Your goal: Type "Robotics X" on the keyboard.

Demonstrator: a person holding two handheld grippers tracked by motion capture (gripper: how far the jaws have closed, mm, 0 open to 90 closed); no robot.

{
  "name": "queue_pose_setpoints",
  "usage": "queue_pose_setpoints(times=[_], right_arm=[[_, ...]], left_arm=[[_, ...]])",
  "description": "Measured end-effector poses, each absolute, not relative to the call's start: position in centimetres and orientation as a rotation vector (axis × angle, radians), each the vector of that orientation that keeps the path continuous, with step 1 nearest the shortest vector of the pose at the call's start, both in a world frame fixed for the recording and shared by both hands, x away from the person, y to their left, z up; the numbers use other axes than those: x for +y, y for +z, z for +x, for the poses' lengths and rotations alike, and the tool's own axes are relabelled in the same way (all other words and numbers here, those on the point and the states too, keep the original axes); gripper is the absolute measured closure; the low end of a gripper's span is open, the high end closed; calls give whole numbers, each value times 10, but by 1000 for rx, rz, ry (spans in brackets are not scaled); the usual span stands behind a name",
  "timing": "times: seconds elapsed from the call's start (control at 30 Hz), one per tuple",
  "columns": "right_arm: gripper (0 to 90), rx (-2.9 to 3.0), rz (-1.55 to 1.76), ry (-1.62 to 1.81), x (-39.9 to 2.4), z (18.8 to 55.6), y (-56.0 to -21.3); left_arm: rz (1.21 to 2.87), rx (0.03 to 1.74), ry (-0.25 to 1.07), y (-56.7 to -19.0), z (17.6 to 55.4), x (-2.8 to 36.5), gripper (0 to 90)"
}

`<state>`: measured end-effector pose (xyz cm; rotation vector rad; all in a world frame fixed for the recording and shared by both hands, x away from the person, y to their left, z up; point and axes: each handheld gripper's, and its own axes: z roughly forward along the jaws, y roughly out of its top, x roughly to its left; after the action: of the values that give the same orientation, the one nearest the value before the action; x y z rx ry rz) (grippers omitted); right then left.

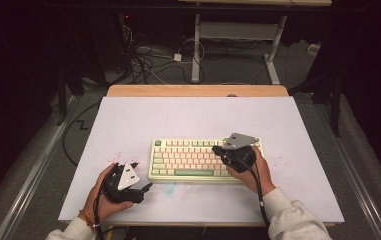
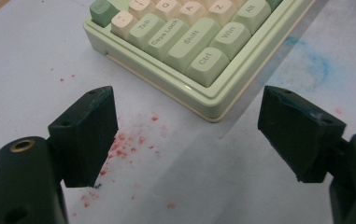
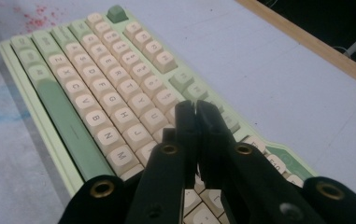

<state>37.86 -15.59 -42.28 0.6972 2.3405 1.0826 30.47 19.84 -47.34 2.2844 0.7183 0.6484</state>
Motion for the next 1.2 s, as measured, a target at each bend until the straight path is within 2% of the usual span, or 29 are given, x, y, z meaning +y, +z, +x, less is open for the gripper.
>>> queue_pose_setpoints(times=[0.13,0.23,0.37,0.4,0.43,0.63,0.77,1.03,1.2], right_arm=[[864,2324,694,1106,-161,374,-418],[807,2313,695,1118,-163,371,-417],[637,2279,711,1124,-166,367,-416],[534,2263,718,1122,-168,365,-416],[534,2263,718,1122,-168,365,-416],[354,2216,712,1139,-174,357,-417],[297,2180,697,1129,-178,349,-415],[256,2141,697,1115,-190,333,-419],[256,2133,690,1079,-201,321,-424]], left_arm=[[2292,719,652,-474,305,198,188],[2282,733,652,-473,305,198,193],[2269,752,640,-472,306,199,213],[2264,752,638,-472,306,199,222],[2260,755,641,-472,305,199,222],[2249,755,645,-470,306,200,220],[2240,757,641,-469,305,200,216],[2223,749,582,-464,303,198,236],[2202,750,555,-459,302,196,327]])
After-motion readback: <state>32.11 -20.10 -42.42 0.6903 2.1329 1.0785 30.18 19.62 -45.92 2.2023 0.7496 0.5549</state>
